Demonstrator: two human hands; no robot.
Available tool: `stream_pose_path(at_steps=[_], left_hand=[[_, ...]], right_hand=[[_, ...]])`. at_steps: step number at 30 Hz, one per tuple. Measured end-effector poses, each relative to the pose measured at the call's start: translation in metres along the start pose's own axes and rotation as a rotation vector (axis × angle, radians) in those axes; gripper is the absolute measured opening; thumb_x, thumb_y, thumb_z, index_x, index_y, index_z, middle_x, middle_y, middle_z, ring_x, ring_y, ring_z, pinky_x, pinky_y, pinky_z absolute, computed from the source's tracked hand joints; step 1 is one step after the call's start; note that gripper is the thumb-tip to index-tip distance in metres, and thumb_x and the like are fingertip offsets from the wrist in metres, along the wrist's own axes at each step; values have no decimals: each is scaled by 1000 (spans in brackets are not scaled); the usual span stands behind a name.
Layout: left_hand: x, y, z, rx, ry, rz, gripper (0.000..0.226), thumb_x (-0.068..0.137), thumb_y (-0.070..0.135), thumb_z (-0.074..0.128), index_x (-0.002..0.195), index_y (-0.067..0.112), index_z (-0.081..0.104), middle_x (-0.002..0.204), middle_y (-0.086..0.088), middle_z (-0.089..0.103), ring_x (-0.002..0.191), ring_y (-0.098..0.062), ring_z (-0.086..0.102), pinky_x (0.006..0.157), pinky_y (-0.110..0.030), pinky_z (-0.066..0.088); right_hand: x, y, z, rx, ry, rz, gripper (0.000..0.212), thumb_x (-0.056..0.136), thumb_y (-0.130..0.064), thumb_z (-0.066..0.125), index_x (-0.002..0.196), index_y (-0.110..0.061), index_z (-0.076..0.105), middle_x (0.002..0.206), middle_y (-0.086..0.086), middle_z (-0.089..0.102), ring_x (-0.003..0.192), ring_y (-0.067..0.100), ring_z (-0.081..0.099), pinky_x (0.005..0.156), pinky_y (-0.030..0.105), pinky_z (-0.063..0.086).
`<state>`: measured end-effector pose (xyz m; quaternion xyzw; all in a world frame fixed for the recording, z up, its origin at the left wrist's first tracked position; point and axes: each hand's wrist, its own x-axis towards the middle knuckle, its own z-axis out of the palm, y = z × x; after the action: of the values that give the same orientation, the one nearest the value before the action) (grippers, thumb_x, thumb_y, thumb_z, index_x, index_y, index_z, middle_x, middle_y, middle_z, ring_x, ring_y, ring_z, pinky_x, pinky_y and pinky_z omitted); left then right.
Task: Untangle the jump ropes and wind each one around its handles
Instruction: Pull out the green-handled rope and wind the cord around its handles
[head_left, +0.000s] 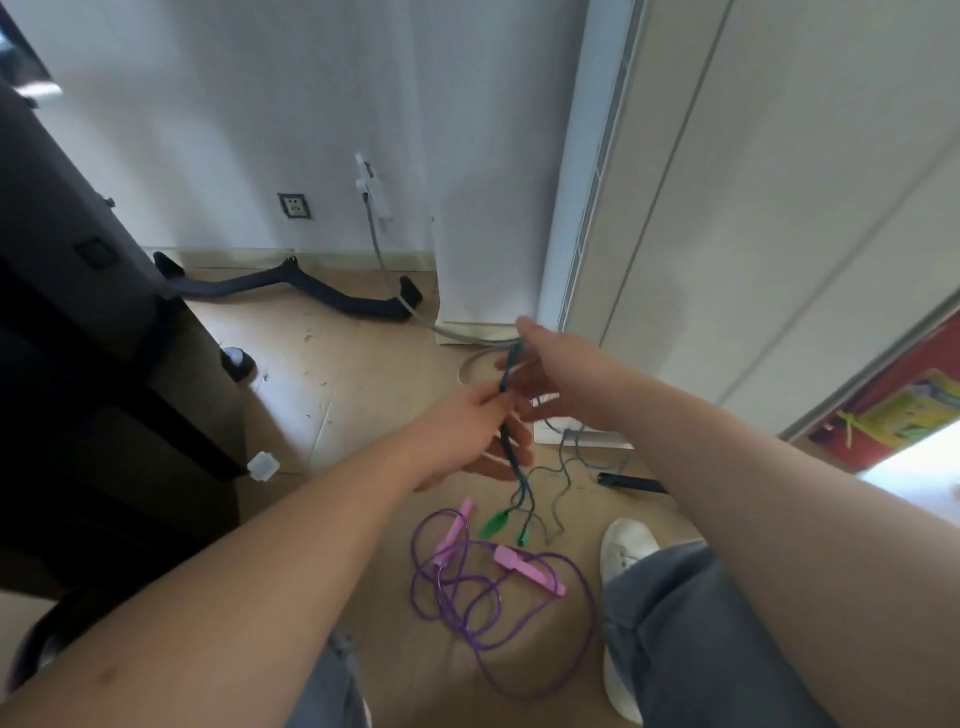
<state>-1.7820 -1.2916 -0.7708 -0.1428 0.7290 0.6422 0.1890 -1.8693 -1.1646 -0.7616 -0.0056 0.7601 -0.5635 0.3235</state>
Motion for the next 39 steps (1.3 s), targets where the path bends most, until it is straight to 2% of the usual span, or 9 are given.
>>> stream_pose_path(at_steps=[7, 12, 15, 19, 22, 27, 30, 33, 39], left_hand=[[0, 18, -20, -502, 252, 108, 31, 109, 19, 36, 126, -1, 52, 107, -21, 63, 89, -32, 69, 72, -39, 63], [4, 19, -34, -695, 395, 134, 19, 108, 20, 37, 110, 10, 53, 84, -10, 65, 73, -23, 72, 67, -35, 62], [5, 9, -33, -492, 247, 37, 37, 105, 41, 39, 109, 12, 61, 102, -14, 70, 95, -27, 69, 85, -42, 58], [2, -6, -15, -179, -120, -72, 69, 96, 71, 25, 96, 15, 64, 98, -7, 71, 103, -29, 66, 93, -45, 46], [4, -15, 1, -28, -173, -94, 88, 93, 76, 7, 113, 17, 68, 107, -7, 75, 110, -30, 67, 99, -45, 46], [5, -26, 3, 268, -216, -57, 58, 102, 58, 24, 95, 20, 67, 96, 2, 77, 106, -20, 67, 105, -50, 44], [6, -30, 2, 242, -128, -21, 39, 106, 37, 33, 92, 16, 63, 80, -2, 71, 80, -17, 68, 97, -49, 50], [6, -29, 4, 72, -1, 1, 30, 106, 28, 37, 92, 12, 58, 67, -1, 51, 56, -14, 52, 70, -40, 55], [16, -20, 3, -368, 185, -66, 16, 100, 20, 40, 92, 17, 53, 58, 3, 41, 46, -12, 37, 51, -27, 37]], right_hand=[[-28, 5, 10, -407, -340, 93, 94, 80, -91, 15, 96, -19, 73, 94, -3, 78, 105, 19, 68, 101, 54, 38], [-23, 15, 9, -355, -300, 41, 56, 101, -59, 36, 81, -16, 67, 85, 5, 76, 90, 23, 72, 103, 54, 46], [-20, 16, 8, -229, -238, -49, 40, 104, -39, 45, 78, -14, 64, 71, 6, 66, 75, 24, 66, 99, 55, 51], [-15, 6, 9, 139, -147, -121, 38, 105, -34, 43, 80, -10, 60, 62, 5, 54, 58, 23, 54, 65, 39, 52], [-12, -3, 6, 326, -48, -138, 35, 103, -32, 44, 80, -11, 58, 60, 4, 48, 52, 22, 48, 55, 33, 46], [-14, -8, -6, 458, 106, -71, 41, 106, -35, 39, 85, -9, 62, 63, 7, 58, 55, 24, 58, 56, 35, 52], [-17, -4, -11, 394, 154, -16, 45, 107, -40, 37, 90, -8, 64, 65, 7, 62, 59, 25, 63, 63, 42, 59], [-17, -1, -13, 336, 162, 45, 45, 107, -42, 38, 98, -7, 64, 72, 9, 64, 69, 27, 64, 70, 49, 62], [-14, 8, -11, 68, 129, 156, 31, 98, -31, 60, 107, -1, 62, 83, 12, 70, 59, 19, 58, 47, 25, 44]])
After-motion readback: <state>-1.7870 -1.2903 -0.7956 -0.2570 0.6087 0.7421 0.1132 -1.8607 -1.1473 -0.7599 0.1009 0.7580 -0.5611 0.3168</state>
